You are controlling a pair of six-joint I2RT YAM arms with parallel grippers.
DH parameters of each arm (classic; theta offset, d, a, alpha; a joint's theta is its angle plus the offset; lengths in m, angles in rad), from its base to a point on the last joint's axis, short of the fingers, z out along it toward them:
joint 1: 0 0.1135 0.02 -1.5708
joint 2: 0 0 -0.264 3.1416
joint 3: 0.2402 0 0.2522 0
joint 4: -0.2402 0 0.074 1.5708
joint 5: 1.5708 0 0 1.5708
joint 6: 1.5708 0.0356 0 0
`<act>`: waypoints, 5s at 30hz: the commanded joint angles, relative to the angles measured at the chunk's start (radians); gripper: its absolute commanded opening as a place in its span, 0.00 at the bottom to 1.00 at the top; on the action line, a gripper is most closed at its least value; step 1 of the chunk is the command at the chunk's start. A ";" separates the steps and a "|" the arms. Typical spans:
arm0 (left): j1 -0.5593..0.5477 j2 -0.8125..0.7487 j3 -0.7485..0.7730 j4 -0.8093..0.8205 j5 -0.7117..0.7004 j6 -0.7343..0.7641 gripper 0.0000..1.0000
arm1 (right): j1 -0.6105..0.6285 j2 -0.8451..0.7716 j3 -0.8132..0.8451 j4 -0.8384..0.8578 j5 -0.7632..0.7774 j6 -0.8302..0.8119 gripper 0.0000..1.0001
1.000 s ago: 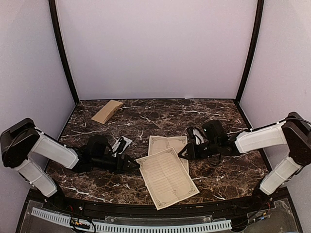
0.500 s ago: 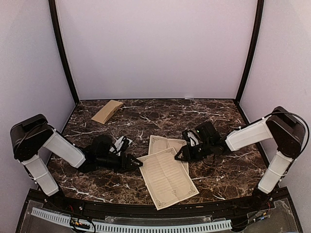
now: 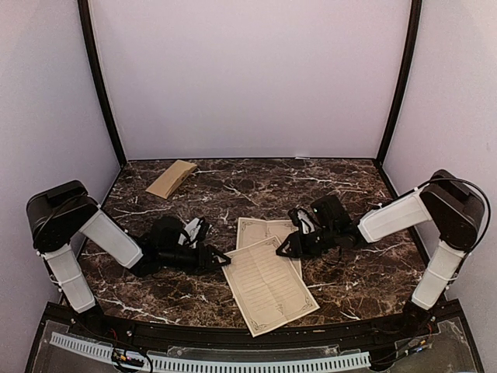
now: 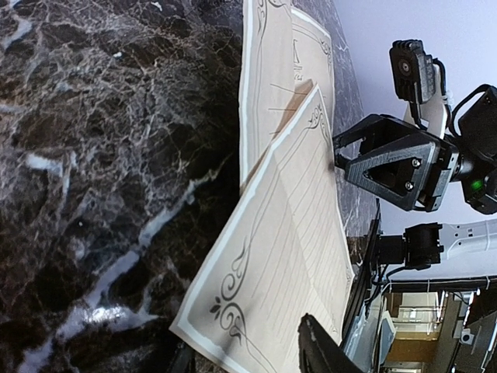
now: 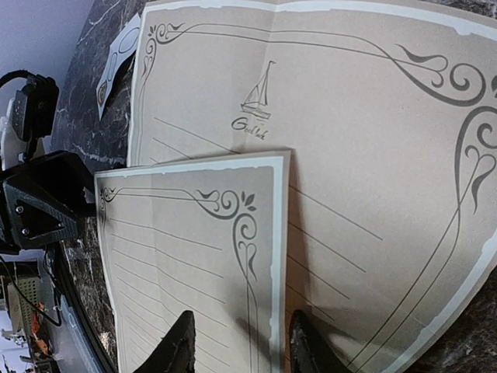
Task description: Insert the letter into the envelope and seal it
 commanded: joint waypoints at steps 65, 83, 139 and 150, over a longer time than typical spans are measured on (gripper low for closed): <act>-0.013 -0.603 0.600 -0.542 0.459 0.432 0.00 | -0.008 -0.561 -0.212 0.360 -0.309 -0.056 0.99; -0.012 -0.606 0.609 -0.539 0.439 0.432 0.00 | 0.008 -0.528 -0.208 0.498 -0.428 0.037 0.35; 0.188 -0.677 0.671 -0.866 0.217 0.663 0.77 | 0.027 -0.590 -0.146 0.301 -0.289 -0.070 0.00; 0.005 -0.424 0.764 -0.990 0.227 0.868 0.79 | 0.034 -0.534 -0.062 0.135 -0.411 -0.133 0.00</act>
